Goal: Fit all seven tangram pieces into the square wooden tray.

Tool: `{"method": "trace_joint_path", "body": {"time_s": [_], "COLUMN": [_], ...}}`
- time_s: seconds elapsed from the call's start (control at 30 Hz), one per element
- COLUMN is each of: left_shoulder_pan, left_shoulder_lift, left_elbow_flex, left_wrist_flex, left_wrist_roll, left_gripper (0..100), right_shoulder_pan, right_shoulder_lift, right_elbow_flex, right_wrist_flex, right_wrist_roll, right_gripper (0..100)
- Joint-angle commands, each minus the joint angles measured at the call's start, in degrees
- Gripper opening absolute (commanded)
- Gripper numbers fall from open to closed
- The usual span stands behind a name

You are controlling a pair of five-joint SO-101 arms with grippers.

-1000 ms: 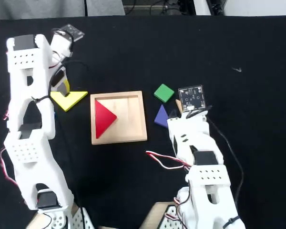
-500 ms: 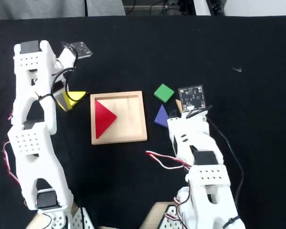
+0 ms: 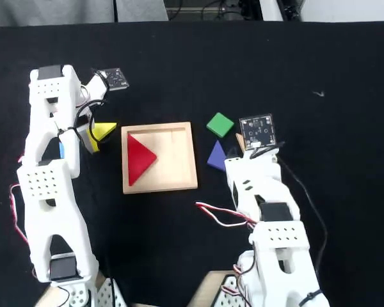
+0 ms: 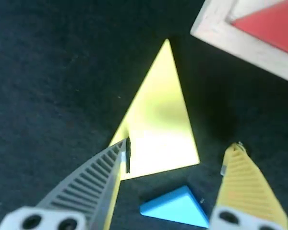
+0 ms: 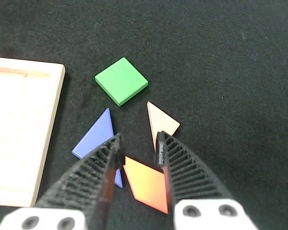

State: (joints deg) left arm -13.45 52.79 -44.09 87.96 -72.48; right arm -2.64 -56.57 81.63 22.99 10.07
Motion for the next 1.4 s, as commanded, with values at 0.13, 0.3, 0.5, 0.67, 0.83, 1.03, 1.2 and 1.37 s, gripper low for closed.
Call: {"method": "trace_joint_path", "body": {"time_s": [0.13,0.3,0.5,0.67,0.83,1.03,1.2,1.37], "left_shoulder_pan": [0.57,0.31,0.66,0.75,0.92,1.1,2.24,3.21], "left_shoulder_lift": [2.37,3.08,2.46,3.08,3.16,3.25,3.16,2.64], "left_elbow_flex": [-2.07,-1.98,-2.24,-11.56,-17.36,-17.63,-17.27,-17.89], "left_wrist_flex": [-5.01,-5.19,-5.01,2.81,8.18,8.62,8.7,8.97], "left_wrist_roll": [-0.88,-0.97,-0.44,-0.26,-0.26,-0.26,-0.26,0.44], "left_gripper": [32,32,27,21,21,13,6,3], "right_shoulder_pan": [0.53,0.53,0.53,0.53,-0.7,-1.49,-1.49,-1.41], "right_shoulder_lift": [-1.01,-1.01,-1.01,-1.01,-1.01,-1.01,-1.01,-1.1], "right_elbow_flex": [-0.31,-0.31,-0.31,-0.31,-0.22,-0.22,-0.22,-0.22], "right_wrist_flex": [-1.32,-1.32,-1.32,-1.32,-1.32,-1.05,-1.05,-1.05], "right_wrist_roll": [0.35,0.35,0.35,0.35,0.35,0.35,0.35,0.35], "right_gripper": [12.1,12.1,12.1,12.1,12.1,12.1,12.1,12.1]}}
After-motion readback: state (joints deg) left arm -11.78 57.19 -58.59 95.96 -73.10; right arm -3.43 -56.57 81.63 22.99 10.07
